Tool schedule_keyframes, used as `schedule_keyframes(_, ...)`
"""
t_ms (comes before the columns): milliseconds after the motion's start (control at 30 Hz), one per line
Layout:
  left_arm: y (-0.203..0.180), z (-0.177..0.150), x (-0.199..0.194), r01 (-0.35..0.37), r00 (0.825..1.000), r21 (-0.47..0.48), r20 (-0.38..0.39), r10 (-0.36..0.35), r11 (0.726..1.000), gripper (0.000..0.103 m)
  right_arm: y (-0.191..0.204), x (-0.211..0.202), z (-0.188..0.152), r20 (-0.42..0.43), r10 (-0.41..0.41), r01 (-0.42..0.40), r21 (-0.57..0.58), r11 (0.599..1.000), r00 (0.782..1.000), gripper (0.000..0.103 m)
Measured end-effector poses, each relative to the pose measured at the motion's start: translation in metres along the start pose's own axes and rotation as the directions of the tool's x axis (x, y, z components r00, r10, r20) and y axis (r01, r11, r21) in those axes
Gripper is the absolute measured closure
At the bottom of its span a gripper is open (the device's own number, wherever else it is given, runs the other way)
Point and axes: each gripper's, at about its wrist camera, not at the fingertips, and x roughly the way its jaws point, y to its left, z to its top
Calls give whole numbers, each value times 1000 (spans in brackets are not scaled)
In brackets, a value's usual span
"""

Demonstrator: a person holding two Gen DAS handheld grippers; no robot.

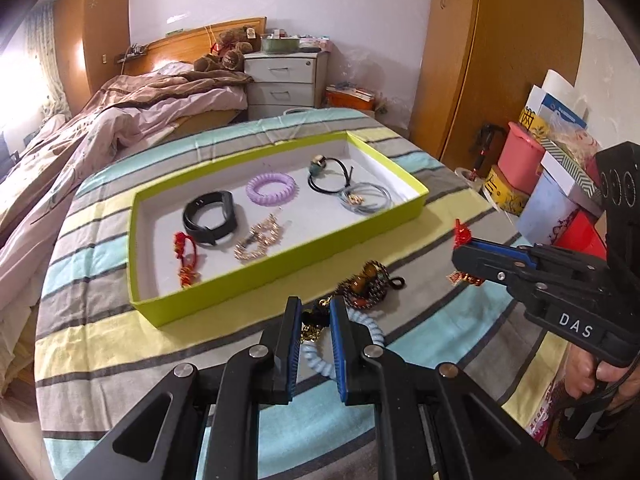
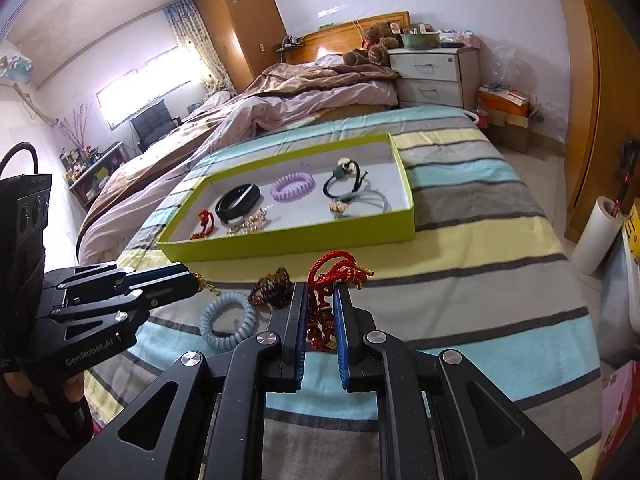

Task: Organize jewelry
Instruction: 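Carry the red tassel bracelet and gold charm with both grippers into the box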

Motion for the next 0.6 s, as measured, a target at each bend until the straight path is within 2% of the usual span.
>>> schedule_keyframes(267, 24, 17, -7, -27, 999, -43, 23, 28, 999, 89, 9, 1, 24, 16, 6, -6, -46, 999, 1000, 90)
schedule_keyframes(600, 60, 31, -3, -59, 998, -92, 31, 62, 994, 89, 20, 30, 63, -11, 27, -28, -113, 993, 1000, 90)
